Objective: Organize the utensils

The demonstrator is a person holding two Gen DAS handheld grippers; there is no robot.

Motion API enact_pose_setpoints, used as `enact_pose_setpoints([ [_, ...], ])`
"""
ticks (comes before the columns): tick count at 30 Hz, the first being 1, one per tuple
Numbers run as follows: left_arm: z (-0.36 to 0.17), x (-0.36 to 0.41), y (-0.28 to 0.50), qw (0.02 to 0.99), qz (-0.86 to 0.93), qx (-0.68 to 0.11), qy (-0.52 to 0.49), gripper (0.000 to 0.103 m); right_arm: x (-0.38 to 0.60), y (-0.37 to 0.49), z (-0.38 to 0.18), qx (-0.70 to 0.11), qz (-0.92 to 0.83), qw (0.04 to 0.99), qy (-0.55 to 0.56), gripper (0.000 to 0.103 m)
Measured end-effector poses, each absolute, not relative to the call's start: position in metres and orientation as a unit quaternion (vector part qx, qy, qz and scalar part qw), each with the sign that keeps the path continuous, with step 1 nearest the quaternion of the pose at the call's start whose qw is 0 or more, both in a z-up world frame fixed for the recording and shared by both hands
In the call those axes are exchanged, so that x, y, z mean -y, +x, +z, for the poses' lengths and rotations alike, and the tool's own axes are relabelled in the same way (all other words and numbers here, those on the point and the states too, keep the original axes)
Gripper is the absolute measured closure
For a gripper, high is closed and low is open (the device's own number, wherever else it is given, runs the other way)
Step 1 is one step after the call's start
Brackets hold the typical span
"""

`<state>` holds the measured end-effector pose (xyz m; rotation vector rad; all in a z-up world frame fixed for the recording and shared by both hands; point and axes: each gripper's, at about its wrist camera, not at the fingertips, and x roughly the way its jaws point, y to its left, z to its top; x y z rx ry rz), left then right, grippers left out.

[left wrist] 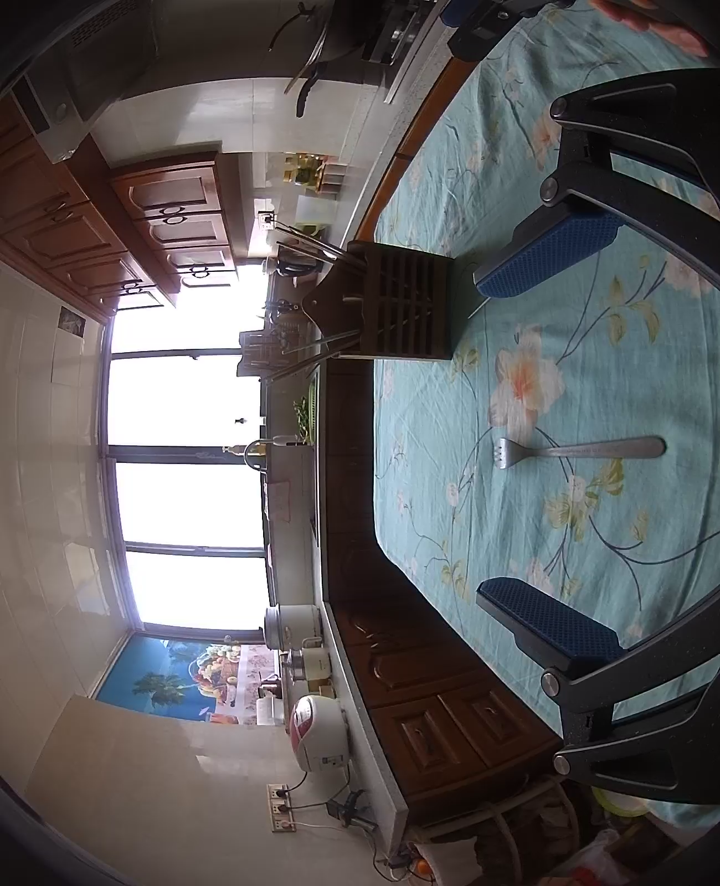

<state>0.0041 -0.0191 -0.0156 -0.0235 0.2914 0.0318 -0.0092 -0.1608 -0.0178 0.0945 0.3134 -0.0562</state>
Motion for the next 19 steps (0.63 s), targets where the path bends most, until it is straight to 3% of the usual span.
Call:
enact_pose_setpoints([
  [19,-0.0116,0.0220,0.0094,0.987,0.008,-0.157,-0.017,0.001,0.1616,-0.0038,-0.0160,-0.168,-0.029,0.984,0.052,0.000],
])
